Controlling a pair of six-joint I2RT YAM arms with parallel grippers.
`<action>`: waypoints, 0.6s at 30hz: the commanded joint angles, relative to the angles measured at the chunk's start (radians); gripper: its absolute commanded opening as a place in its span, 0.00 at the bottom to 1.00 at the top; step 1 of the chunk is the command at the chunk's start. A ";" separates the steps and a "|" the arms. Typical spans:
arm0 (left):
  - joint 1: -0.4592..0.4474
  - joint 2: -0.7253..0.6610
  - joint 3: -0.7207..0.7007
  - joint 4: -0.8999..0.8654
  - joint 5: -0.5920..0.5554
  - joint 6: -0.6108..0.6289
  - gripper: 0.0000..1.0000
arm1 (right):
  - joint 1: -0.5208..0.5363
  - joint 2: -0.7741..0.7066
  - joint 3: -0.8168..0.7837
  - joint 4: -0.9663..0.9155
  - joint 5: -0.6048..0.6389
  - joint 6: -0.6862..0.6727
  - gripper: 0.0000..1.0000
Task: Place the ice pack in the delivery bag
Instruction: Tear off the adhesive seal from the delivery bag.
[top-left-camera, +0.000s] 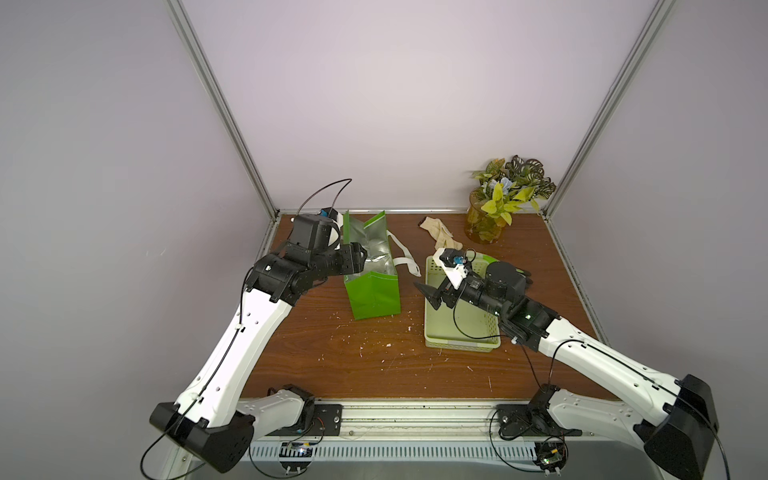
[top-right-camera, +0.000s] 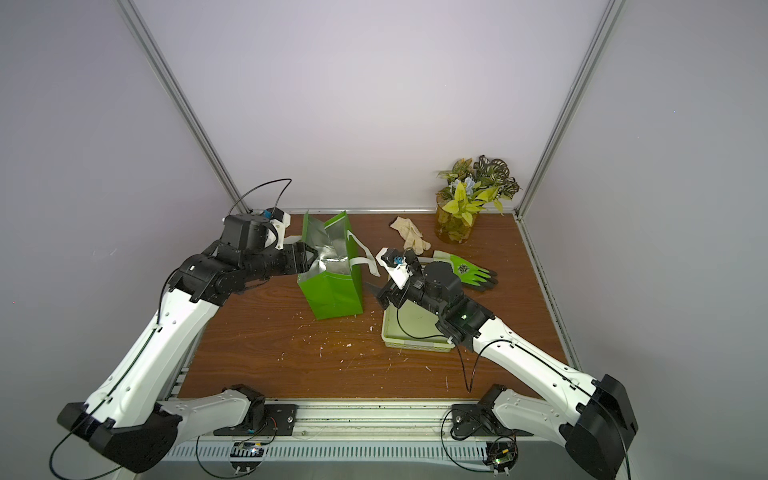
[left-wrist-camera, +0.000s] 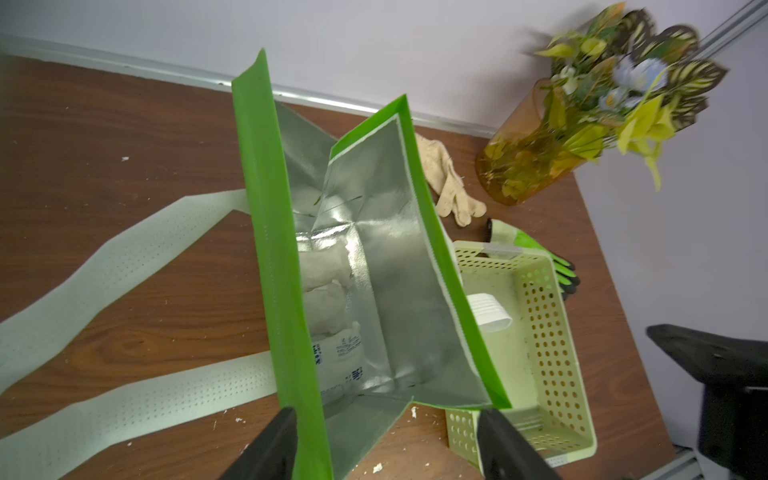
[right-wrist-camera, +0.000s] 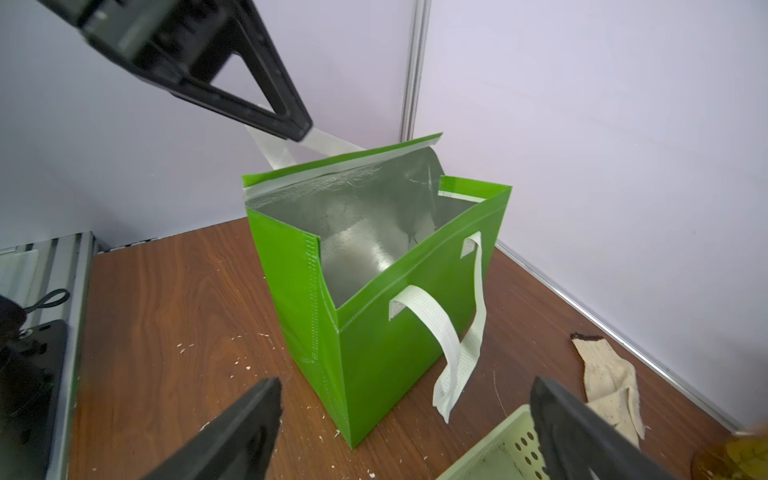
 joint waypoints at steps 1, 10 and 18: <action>-0.018 0.034 -0.002 -0.087 -0.084 0.008 0.66 | 0.009 -0.009 0.010 0.144 -0.016 -0.034 0.99; -0.020 0.090 -0.010 -0.145 -0.160 0.037 0.37 | 0.014 -0.043 -0.036 0.188 0.000 -0.030 0.99; -0.020 0.104 0.027 -0.139 -0.165 0.035 0.08 | 0.025 -0.036 -0.053 0.206 -0.043 -0.071 0.98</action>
